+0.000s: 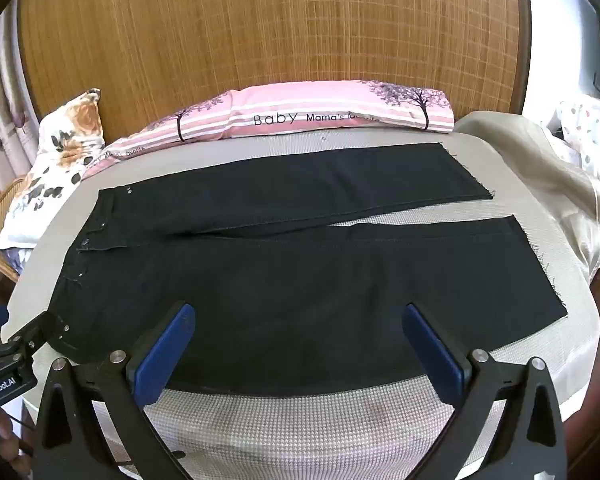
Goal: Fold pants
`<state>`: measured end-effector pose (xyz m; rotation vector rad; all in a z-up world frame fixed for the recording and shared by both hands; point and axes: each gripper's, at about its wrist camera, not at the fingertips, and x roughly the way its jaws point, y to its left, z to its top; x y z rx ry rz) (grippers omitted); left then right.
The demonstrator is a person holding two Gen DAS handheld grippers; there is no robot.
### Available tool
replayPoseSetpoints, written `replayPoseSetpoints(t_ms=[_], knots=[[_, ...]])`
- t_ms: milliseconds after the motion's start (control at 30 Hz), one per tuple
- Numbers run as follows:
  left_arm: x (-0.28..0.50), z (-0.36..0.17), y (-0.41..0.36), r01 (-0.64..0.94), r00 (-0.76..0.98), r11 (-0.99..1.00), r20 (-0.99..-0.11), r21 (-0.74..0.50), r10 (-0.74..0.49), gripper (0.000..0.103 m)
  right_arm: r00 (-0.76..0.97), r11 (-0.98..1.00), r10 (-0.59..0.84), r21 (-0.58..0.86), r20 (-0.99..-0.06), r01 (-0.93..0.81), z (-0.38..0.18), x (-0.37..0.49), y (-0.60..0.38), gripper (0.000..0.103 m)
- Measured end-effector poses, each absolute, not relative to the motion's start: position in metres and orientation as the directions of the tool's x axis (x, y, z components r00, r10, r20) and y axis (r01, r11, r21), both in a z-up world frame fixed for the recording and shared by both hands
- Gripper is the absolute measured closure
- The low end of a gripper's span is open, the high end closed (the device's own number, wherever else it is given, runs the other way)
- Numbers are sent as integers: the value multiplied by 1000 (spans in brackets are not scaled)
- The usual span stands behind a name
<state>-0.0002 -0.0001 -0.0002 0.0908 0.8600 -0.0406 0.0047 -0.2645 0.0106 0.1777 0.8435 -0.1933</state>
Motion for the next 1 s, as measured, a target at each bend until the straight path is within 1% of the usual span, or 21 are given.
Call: replayPoseSetpoints(t_ms=[100, 167, 267, 433, 800, 1000], knots=[[-3, 0, -2, 68, 651, 996, -759, 59, 0, 0, 651, 968, -98, 80, -753, 238, 10, 5, -263, 0], [-8, -9, -1, 74, 653, 997, -757, 30, -26, 0, 654, 969, -96, 81, -751, 235, 10, 4, -263, 0], [-6, -14, 6, 79, 634, 997, -772, 18, -36, 0, 656, 970, -95, 78, -749, 230, 9, 4, -261, 0], [-2, -8, 0, 71, 628, 997, -778, 38, -15, 0, 657, 971, -90, 81, -749, 225, 9, 4, -261, 0], [-7, -12, -2, 108, 641, 994, -766, 28, -48, 0, 659, 973, -88, 78, -747, 218, 8, 1, -256, 0], [-7, -11, -2, 103, 639, 994, -768, 40, -36, 0, 659, 973, -90, 75, -747, 219, 8, 2, -255, 0]])
